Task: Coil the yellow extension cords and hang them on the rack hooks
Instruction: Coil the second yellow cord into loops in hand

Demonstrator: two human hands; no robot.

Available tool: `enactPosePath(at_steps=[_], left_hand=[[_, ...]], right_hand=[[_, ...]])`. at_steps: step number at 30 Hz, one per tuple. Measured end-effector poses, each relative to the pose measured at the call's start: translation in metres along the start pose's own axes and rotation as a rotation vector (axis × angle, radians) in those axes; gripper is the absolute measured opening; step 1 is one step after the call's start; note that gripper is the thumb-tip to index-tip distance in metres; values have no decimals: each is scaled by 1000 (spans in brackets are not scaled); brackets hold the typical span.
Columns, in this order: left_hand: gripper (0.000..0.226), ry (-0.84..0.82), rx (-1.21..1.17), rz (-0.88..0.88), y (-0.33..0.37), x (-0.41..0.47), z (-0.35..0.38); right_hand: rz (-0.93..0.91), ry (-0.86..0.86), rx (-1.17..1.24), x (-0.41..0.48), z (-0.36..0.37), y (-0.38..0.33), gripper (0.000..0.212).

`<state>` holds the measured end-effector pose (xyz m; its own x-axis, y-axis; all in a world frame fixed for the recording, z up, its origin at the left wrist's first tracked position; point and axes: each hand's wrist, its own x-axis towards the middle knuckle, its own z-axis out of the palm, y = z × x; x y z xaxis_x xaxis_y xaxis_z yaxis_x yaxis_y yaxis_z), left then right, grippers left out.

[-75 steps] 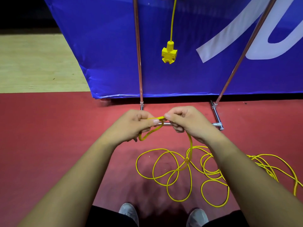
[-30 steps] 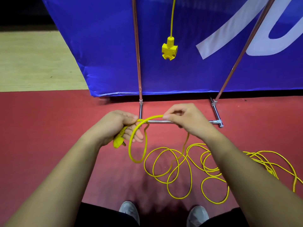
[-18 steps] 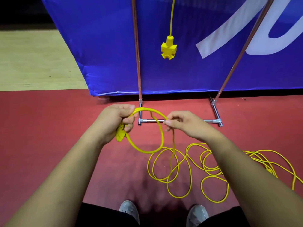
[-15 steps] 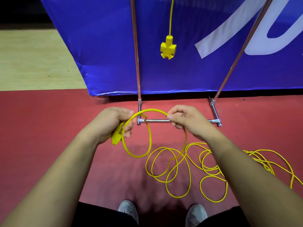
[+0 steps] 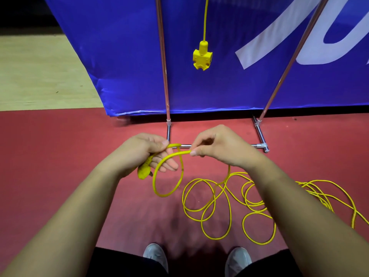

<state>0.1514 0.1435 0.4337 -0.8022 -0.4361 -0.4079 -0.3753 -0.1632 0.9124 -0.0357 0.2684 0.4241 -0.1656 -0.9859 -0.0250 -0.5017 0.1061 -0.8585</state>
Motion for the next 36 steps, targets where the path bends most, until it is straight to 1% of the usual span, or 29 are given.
enactPosePath(at_steps=[1, 3, 5, 6, 7, 10, 12, 13, 16, 19, 20, 22, 24, 26, 28, 30, 32, 34, 36], left_hand=[[27, -26, 32, 14, -1, 2, 5], [29, -18, 57, 67, -1, 6, 10], [30, 6, 11, 135, 2, 6, 8], [31, 2, -30, 157, 4, 5, 6], [31, -2, -79, 168, 5, 3, 5], [29, -8, -154, 160, 4, 1, 4], [30, -10, -134, 135, 2, 1, 4], [30, -10, -126, 122, 2, 2, 5], [31, -7, -63, 101, 2, 5, 3], [28, 29, -3, 107, 1, 5, 0], [26, 47, 6, 109, 1, 5, -1], [25, 73, 41, 101, 0, 5, -5], [27, 74, 93, 72, -2, 4, -9], [29, 53, 139, 40, -2, 2, -9], [33, 18, 140, 26, -1, 0, -4], [35, -28, 122, 15, -2, 1, 3], [33, -74, 122, -7, -4, 3, 9], [30, -91, 120, -3, -6, 4, 11], [28, -66, 64, 43, -3, 4, 9]], right_hand=[[-39, 18, -22, 2, 9, -3, 5], [-101, 133, -28, 8, 21, -7, 11], [-109, 237, 21, 11, 18, -10, 31], [-112, 238, 6, 10, 15, -11, 38], [-105, 195, -11, 9, 10, -11, 38], [-3, -24, 28, 1, -1, -3, 14], [19, -47, 46, -1, -4, 1, 4], [24, -43, 47, -1, -5, 2, 2], [67, -36, 7, 3, -11, 5, 10], [109, -121, -78, 2, -15, 16, 11], [131, -122, -90, 0, -16, 22, 12], [141, -22, -55, -1, -18, 28, 19], [72, 118, 21, -1, -20, 29, 14], [18, 183, 45, 1, -23, 26, 8], [15, 145, 17, -1, -21, 20, 7], [10, 83, -75, 0, -12, 11, 7], [-68, 51, -190, 2, 2, -1, 8], [-180, 73, -295, 6, 13, -12, 8], [-204, 124, -274, 10, 13, -15, 14]])
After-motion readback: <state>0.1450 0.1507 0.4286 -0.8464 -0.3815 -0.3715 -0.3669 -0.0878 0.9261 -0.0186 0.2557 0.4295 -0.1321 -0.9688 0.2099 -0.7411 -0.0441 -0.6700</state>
